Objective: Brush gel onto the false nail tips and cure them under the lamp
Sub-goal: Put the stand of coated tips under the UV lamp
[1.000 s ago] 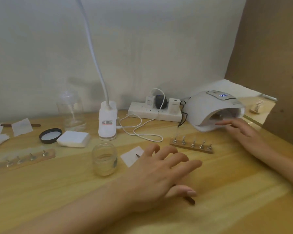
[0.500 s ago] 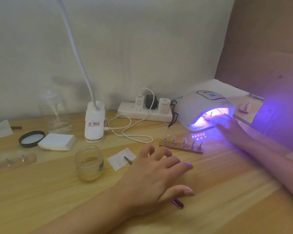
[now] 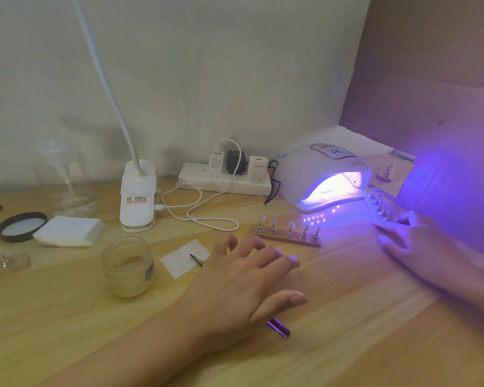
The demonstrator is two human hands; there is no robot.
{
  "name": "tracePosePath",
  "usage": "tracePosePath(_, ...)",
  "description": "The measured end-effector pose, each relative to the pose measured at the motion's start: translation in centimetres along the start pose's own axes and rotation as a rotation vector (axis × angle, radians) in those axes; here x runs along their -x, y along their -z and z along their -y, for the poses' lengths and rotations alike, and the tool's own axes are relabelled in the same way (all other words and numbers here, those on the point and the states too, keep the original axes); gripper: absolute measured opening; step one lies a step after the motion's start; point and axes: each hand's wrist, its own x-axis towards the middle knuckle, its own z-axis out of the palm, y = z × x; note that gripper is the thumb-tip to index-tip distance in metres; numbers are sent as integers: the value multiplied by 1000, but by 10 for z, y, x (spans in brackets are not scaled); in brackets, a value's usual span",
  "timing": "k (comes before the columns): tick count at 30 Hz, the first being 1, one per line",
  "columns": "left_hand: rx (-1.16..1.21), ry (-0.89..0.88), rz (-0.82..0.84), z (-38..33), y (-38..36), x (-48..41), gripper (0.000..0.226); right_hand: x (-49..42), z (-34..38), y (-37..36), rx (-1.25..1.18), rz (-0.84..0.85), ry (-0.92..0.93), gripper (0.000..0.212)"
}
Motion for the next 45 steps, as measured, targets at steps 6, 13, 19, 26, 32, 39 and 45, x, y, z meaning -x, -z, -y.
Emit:
tracePosePath(6,1,8,58,1,-1,-1,103,-27,-3,-4,160,80,-116,51)
tracePosePath(13,-12,13,85,1,0,-1,102,-52,2,-11,326,75,-123,43)
tracePosePath(19,-18,12,97,1,0,-2,100,-56,-3,-7,398,0,-63,39)
tracePosePath(26,-15,17,116,1,1,-2,90,-72,-3,-6,386,-35,-71,38)
tracePosePath(32,-7,14,96,1,1,-1,96,-90,-2,-8,352,-6,-164,36)
tracePosePath(39,3,11,83,1,0,-2,101,-101,5,-8,300,8,-278,31)
tracePosePath(45,-2,18,88,2,-2,-2,103,-100,4,-9,121,34,-230,45)
